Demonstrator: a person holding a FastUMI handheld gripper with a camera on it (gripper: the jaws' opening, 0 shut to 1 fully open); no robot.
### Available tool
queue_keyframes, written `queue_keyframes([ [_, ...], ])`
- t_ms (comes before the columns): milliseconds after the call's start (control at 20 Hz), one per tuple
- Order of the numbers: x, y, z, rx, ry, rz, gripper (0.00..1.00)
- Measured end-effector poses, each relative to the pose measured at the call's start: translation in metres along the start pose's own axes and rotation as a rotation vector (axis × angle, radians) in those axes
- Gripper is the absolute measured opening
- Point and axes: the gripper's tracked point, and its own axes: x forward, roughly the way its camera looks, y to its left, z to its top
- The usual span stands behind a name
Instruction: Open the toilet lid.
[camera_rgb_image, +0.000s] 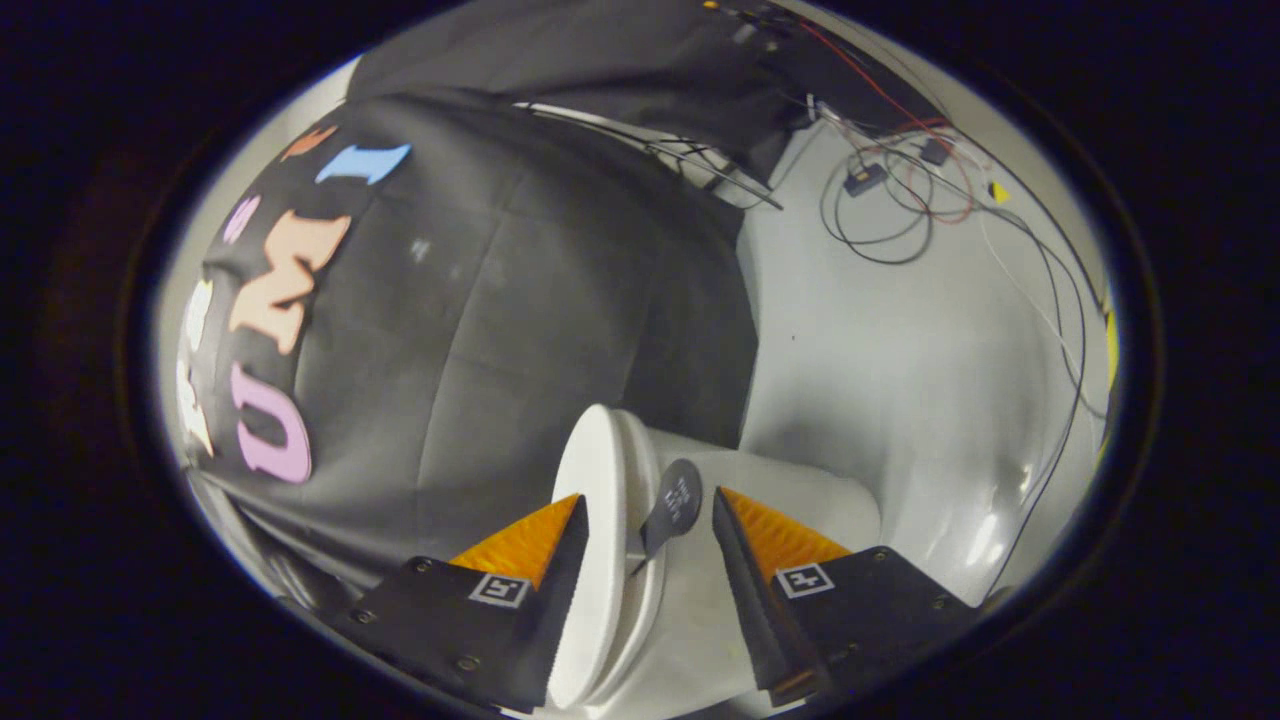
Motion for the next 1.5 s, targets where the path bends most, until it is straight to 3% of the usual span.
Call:
queue_keyframes([
  [100,0.009,0.001,0.004,0.075,-0.009,0.024,0.7],
  [250,0.015,0.001,-0.002,0.112,0.005,0.046,0.37],
  [350,0.022,-0.007,-0.006,0.074,0.014,0.003,0.36],
  [450,0.014,-0.008,-0.003,0.048,0.035,0.016,0.02],
  [750,0.005,0.012,-0.003,-0.086,0.062,0.056,0.01],
  [950,-0.007,0.058,0.004,-0.177,0.029,0.099,0.01],
  [1200,-0.033,0.132,0.003,-0.387,-0.046,0.092,0.01],
  [1500,-0.08,0.234,-0.028,-0.468,-0.104,0.266,0.01],
])
